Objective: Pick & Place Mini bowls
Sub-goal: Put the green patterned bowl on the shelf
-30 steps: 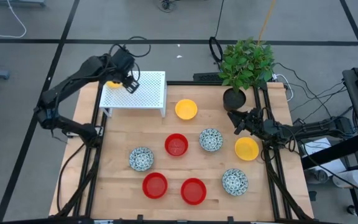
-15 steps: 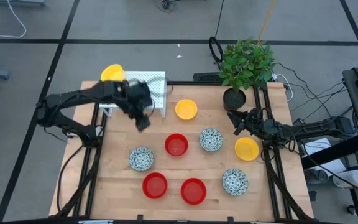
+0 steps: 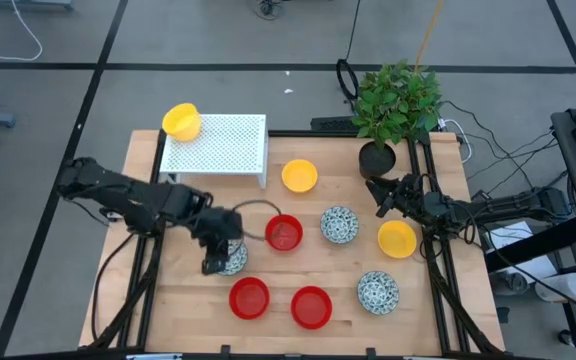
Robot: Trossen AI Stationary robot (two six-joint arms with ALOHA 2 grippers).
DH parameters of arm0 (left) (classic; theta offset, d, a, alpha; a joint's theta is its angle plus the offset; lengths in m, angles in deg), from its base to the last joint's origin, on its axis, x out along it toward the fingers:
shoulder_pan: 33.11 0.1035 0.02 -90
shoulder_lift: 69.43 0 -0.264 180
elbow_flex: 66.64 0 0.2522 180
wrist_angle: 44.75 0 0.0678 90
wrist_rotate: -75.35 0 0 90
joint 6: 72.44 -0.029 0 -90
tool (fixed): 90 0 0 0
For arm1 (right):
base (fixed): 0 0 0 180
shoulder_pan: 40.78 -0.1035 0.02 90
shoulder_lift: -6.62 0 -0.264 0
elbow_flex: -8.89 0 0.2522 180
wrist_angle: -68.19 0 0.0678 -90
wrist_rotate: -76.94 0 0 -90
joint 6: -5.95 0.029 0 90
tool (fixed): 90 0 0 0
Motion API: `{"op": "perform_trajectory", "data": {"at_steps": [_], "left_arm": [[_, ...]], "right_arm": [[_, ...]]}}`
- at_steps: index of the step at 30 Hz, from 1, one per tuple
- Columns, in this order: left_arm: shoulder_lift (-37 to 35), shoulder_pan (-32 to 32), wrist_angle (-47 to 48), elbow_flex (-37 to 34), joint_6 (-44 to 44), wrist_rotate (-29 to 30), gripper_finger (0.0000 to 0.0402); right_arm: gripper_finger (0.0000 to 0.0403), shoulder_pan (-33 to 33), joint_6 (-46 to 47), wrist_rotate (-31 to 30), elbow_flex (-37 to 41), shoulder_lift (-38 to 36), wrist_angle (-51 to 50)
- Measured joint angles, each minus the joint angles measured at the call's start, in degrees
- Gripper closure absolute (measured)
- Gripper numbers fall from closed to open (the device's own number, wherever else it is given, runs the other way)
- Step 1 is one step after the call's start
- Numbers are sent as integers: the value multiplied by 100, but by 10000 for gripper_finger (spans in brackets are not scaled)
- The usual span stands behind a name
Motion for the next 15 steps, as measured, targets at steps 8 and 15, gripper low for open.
{"op": "perform_trajectory", "data": {"at_steps": [8,15], "left_arm": [[190,-987,-664,-517,-443,547,200],[544,-1329,-760,-751,-616,928,199]], "right_arm": [[248,0,0,15,1,-2,-70],[248,0,0,18,1,15,-333]]}}
